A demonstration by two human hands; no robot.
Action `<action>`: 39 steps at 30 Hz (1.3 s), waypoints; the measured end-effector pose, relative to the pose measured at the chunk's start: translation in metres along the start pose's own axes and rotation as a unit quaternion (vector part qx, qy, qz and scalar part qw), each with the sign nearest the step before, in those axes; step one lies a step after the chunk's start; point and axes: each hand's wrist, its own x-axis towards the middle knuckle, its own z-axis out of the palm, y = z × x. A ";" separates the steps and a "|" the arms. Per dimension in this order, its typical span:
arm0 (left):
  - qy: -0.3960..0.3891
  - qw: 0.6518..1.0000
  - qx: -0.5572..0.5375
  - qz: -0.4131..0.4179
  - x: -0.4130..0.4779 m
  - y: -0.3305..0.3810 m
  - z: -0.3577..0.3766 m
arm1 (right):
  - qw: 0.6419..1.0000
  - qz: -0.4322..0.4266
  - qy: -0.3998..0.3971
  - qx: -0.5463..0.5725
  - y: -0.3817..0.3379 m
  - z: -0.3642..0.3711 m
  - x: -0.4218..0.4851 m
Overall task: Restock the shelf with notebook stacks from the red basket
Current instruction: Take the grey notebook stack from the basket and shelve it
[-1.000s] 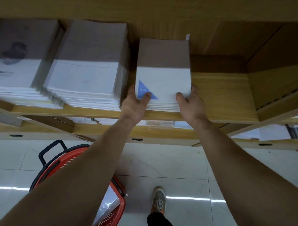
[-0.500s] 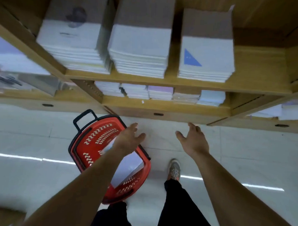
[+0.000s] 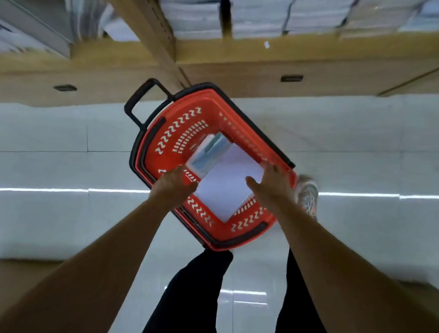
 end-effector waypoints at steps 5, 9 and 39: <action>-0.021 0.999 0.035 0.029 0.074 -0.032 0.052 | 0.996 0.078 0.012 0.046 0.032 0.097 0.047; -0.016 1.000 0.006 0.024 0.130 -0.038 0.096 | 0.988 0.134 0.038 0.074 0.060 0.158 0.085; 0.105 0.983 -0.149 0.030 0.214 -0.067 0.159 | 0.914 0.076 0.198 0.347 0.052 0.258 0.136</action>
